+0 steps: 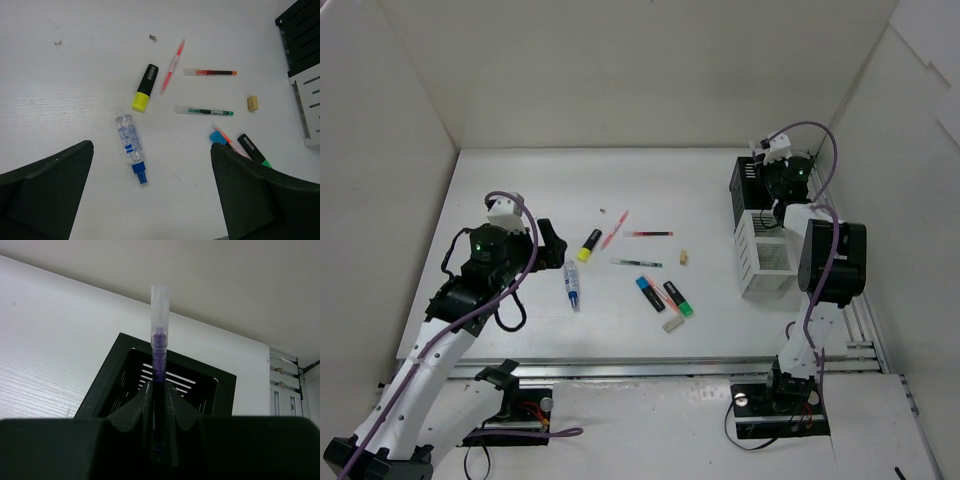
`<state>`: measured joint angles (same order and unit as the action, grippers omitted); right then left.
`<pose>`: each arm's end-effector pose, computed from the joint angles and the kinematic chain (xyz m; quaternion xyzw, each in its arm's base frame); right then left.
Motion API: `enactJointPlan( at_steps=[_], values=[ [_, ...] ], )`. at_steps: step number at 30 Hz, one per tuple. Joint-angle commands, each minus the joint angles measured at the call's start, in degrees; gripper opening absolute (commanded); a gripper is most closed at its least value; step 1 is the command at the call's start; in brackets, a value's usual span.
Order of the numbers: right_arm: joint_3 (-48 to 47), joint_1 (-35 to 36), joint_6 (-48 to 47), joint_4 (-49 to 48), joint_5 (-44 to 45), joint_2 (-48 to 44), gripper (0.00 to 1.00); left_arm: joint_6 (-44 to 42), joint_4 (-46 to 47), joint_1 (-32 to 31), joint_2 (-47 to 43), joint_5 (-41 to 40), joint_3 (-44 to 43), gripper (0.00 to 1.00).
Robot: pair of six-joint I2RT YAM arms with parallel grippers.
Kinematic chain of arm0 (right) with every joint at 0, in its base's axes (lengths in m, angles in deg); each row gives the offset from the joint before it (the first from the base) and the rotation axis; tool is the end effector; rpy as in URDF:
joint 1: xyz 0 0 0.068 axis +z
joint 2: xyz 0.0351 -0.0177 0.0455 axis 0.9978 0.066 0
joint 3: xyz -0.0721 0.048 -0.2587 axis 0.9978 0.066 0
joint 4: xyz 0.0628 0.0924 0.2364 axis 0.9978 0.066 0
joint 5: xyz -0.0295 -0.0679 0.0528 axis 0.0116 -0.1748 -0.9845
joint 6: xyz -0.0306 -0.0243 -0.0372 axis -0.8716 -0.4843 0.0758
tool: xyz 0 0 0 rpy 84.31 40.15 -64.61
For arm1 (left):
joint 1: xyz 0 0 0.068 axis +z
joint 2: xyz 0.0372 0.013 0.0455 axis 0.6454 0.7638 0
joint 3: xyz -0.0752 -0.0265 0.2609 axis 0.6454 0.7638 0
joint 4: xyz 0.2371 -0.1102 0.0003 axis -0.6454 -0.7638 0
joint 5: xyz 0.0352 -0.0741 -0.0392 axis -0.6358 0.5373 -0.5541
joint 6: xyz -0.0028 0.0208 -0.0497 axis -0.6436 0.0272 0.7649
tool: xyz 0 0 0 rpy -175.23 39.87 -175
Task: Sort the stationery into containers
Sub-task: Place the pen in the storage box.
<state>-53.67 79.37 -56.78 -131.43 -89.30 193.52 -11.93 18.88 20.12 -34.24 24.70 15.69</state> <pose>0.4562 -0.0398 0.2318 -0.2097 0.6655 0.0075 0.7163 0.1713 -0.0634 0.3514 -0.0234 0.8133 -0.2296 0.5341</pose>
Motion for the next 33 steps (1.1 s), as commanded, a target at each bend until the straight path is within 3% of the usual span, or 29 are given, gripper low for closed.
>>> enactJointPlan(
  at_steps=[1,18,24,25,30,33],
  values=[
    [-0.1,-0.5,0.2,-5.3,-1.8,-1.9,0.11,-0.8,3.4,0.6,0.2,0.0,-1.3,0.99],
    [0.0,-0.9,1.8,-5.3,-2.1,-6.7,0.39,-0.9,2.8,0.6,-0.9,0.3,-1.3,0.99],
    [1.8,-0.9,5.4,-5.0,1.2,-15.6,0.71,-1.0,2.6,0.6,-1.8,0.6,-1.4,0.99],
    [2.2,-0.8,6.1,-5.1,0.6,-17.0,0.98,-1.0,2.4,0.6,-2.0,0.6,-1.4,0.99],
    [4.8,0.1,11.0,-2.1,-4.1,-26.4,0.98,0.2,1.5,0.6,-2.7,0.4,-1.3,0.99],
    [-0.5,4.6,4.1,17.9,-5.8,-30.0,0.98,1.3,-1.0,0.6,-2.6,-0.5,-2.0,0.99]
  ],
)
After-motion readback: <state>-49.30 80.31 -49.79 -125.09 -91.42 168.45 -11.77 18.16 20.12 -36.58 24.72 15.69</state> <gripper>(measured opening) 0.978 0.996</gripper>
